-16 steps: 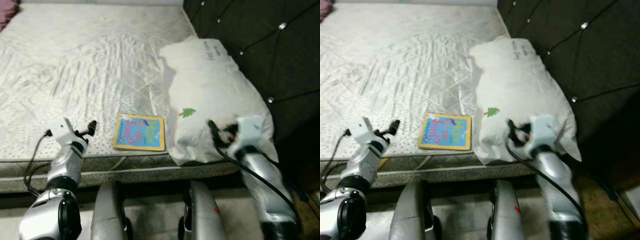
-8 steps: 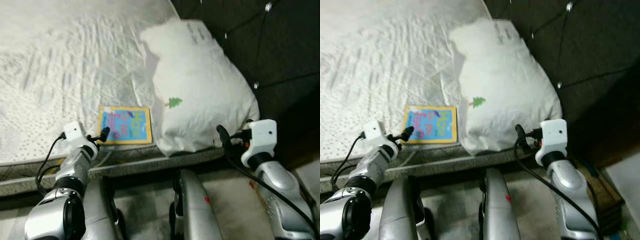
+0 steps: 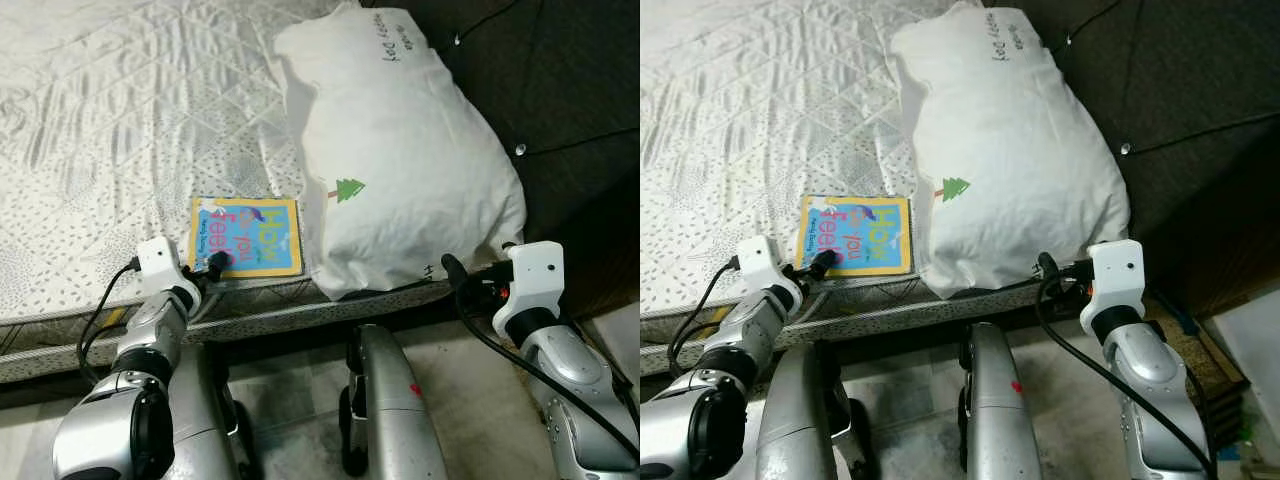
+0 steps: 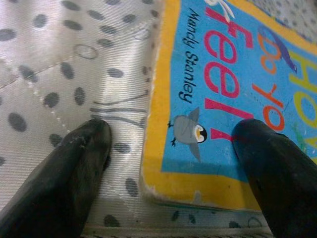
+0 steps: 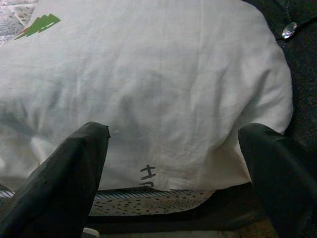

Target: Clean up the room

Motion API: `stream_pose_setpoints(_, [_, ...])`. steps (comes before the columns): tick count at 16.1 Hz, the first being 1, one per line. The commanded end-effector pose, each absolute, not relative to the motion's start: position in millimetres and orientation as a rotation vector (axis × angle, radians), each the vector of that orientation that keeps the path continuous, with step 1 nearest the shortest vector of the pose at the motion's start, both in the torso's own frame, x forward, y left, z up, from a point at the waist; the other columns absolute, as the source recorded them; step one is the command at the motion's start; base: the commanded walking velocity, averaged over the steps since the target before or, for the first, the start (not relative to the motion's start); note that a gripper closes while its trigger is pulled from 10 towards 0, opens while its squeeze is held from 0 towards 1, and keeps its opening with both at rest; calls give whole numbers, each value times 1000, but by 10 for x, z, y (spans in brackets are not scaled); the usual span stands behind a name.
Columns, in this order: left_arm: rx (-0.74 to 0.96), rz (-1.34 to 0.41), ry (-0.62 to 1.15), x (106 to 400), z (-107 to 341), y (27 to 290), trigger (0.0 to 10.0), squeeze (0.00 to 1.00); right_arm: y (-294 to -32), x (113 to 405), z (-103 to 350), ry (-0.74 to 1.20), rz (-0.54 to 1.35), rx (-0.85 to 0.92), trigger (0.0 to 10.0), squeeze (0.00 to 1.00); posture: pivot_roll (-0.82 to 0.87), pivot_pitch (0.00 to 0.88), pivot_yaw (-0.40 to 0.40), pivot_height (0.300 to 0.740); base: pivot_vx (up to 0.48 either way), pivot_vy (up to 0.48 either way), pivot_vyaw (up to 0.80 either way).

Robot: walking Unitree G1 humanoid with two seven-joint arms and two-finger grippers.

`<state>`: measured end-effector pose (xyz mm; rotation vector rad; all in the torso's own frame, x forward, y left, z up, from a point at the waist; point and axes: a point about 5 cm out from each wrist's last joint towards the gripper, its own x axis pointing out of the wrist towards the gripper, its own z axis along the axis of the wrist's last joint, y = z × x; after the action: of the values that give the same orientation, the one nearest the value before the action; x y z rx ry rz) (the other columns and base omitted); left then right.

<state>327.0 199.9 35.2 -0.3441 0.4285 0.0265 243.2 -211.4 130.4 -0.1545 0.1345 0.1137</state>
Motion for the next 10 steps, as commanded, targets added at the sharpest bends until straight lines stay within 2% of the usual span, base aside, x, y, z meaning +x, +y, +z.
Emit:
stream_pose_setpoints(1, [-337,-67,544,3161,150,1680,10000,0,-2081,2415,1347,129,125,-152,10000,0,-265,237,-77,566,0,0,0])
stream_pose_setpoints(7, [-348,-144,586,3123,90,1389,10000,0,-2044,2453,1366,126,131,-145,10000,0,-261,221,-73,566,0,0,0])
stream_pose_setpoints(10, [-347,-146,576,3150,118,1384,10000,0,-2026,2476,1363,126,134,-141,10000,0,-258,212,-67,566,0,0,0])
